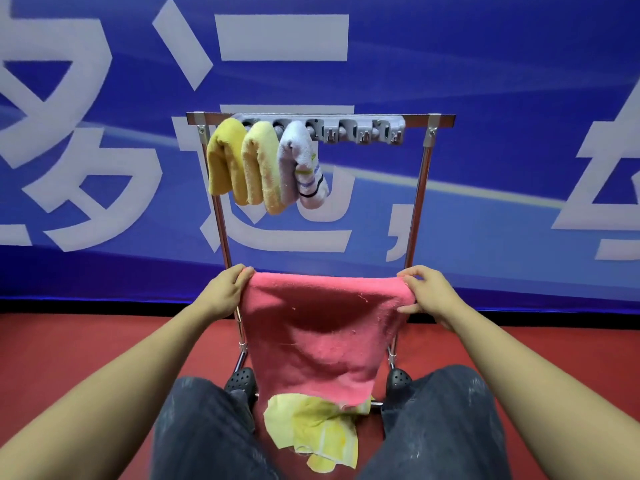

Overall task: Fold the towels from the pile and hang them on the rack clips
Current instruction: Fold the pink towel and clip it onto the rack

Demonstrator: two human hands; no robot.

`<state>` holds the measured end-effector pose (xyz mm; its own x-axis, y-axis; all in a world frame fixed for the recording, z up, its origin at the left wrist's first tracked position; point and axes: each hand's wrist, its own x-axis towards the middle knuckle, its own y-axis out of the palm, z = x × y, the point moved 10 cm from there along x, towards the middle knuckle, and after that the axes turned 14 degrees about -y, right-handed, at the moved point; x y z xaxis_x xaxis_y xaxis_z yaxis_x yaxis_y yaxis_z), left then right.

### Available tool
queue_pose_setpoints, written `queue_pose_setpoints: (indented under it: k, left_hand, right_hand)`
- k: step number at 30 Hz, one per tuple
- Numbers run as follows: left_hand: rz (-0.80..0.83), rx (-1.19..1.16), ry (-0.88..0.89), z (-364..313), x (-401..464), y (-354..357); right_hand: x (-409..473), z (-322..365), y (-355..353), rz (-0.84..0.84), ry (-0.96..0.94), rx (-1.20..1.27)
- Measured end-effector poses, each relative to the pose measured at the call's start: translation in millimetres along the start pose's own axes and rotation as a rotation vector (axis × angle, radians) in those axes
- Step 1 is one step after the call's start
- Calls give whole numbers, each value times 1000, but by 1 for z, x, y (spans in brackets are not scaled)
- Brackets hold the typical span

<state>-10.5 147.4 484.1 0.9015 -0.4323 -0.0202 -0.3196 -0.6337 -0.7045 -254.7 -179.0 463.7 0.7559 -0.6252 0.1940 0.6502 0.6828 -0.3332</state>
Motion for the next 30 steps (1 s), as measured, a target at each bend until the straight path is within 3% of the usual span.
queue_pose_setpoints:
  k: [4,7,11,13,18,21,25,30]
  left_hand:
    - [-50,31,-34,2,4,-3]
    - [-44,-79,-122,12,9,-5]
    - [85,-386,-242,26,11,2]
    - [150,-457,-263,25,9,9]
    - [311,-687,-287,14,5,23]
    - [346,-758,-263,7,3,22]
    - [324,-606,-206,5,3,20]
    - [166,-184,-67,7,5,12]
  right_hand:
    - [1,5,5,-33,-20,40]
    - [2,5,14,77,3,125]
    - [3,7,14,278,-68,-359]
    - [4,5,15,300,-60,-446]
    - [6,-8,12,144,43,-133]
    - [6,-9,5,80,43,-95]
    - [3,-12,8,169,63,-18]
    - [1,-17,6,285,51,-262]
